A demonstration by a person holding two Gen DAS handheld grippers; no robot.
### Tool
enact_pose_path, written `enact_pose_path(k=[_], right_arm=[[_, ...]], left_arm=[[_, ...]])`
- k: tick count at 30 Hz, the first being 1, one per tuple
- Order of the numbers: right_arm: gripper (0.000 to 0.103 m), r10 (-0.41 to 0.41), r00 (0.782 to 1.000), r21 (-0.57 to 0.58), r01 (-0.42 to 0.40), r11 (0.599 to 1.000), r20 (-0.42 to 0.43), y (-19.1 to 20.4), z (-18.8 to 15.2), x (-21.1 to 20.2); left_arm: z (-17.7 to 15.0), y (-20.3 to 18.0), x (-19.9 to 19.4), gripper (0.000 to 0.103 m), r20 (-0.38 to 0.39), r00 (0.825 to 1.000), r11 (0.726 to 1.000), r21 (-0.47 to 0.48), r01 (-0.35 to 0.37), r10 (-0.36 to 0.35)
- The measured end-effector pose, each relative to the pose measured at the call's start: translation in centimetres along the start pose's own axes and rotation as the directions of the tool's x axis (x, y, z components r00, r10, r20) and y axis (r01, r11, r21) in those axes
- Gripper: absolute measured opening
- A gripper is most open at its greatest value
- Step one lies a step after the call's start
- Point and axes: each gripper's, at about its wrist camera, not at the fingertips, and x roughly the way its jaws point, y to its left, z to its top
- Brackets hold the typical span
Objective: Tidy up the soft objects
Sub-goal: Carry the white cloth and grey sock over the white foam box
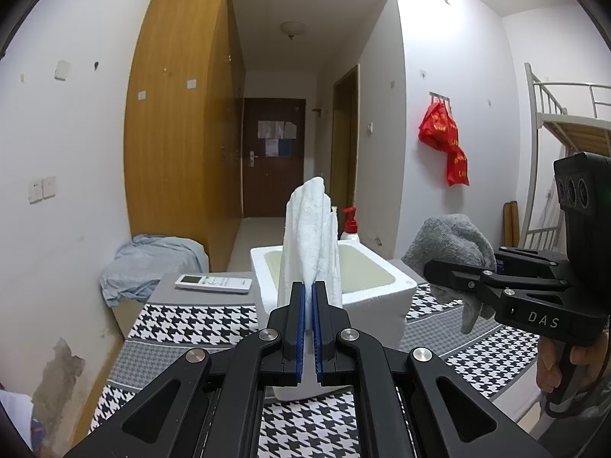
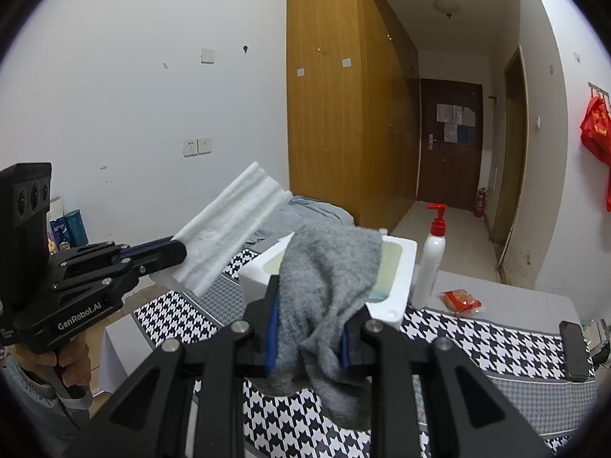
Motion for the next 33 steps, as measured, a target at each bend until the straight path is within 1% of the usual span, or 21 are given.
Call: enact_pose_path(k=[5, 13, 21, 27, 33], right_arm=[[0.029, -0.006, 1.0, 0.003, 0.006, 1.0, 0.002, -0.4, 0.8, 0.6], [0.029, -0.006, 1.0, 0.005, 0.006, 1.0, 0.005, -0.9, 2.3, 2.0], [0.029, -0.001, 1.0, 0.004, 0.001, 1.0, -0.008, -1.1, 3.1, 3.6], [0.029, 0.007, 1.0, 0.012, -0.006, 1.0, -0.026, -1.5, 3.6, 4.8], [0.029, 0.0, 1.0, 0.014, 0.0, 1.0, -0.03, -2.1, 3.5, 5.1]], left_arm=[[0.8, 0.3, 0.8, 0.004, 0.005, 1.0, 1.0, 0.007, -0.007, 0.007], [1.8, 0.4, 2.6, 0.004, -0.008, 1.0, 1.0, 0.013, -0.006, 0.006], [2.5, 0.8, 4.2, 0.004, -0.023, 1.0, 1.0, 0.014, -0.016, 0.016], [2.8, 1.3, 5.4, 0.004, -0.038, 0.999, 1.0, 0.008, -0.009, 0.009], [3.0, 1.6, 7.1, 0.004, -0.058, 0.998, 1.0, 0.004, -0.003, 0.003]])
